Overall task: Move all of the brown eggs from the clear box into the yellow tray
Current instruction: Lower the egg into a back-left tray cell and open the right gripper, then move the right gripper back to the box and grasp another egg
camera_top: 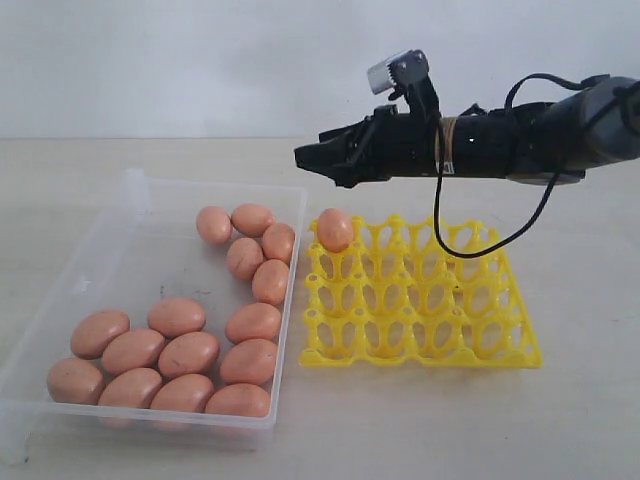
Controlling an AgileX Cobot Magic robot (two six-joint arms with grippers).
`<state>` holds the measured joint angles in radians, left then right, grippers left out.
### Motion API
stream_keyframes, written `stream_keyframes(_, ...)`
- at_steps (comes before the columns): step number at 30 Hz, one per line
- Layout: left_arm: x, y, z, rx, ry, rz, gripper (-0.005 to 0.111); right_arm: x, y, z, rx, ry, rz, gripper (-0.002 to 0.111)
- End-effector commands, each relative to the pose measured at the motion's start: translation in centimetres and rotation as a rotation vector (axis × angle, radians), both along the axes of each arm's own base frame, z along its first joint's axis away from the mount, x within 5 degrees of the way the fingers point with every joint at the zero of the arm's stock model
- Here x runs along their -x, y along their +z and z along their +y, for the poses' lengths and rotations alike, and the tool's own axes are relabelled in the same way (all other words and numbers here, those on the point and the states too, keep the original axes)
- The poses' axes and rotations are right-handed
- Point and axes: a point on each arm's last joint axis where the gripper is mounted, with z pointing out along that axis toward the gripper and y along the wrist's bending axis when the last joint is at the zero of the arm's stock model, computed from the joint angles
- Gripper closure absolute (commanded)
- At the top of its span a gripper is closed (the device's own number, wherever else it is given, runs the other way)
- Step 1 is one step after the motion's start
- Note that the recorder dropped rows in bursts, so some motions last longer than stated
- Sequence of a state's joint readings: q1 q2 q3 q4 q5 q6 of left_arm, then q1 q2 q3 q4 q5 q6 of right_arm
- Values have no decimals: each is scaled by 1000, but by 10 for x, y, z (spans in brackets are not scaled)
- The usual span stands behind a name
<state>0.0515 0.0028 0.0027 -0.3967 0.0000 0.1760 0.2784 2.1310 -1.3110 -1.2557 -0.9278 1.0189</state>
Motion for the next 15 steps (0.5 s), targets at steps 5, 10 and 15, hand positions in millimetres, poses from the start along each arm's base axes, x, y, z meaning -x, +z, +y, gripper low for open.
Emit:
stream_keyframes(5,0,1,0,-1,-4,-5,103,21,36,11,-259,192,12,63)
stream_keyframes(10,0,1,0,-1,-4,-5,103,32,36,30,-268,241,66,89)
stream_keyframes(15,0,1,0,-1,-4,-5,103,51,37,62,-260,328,6,108)
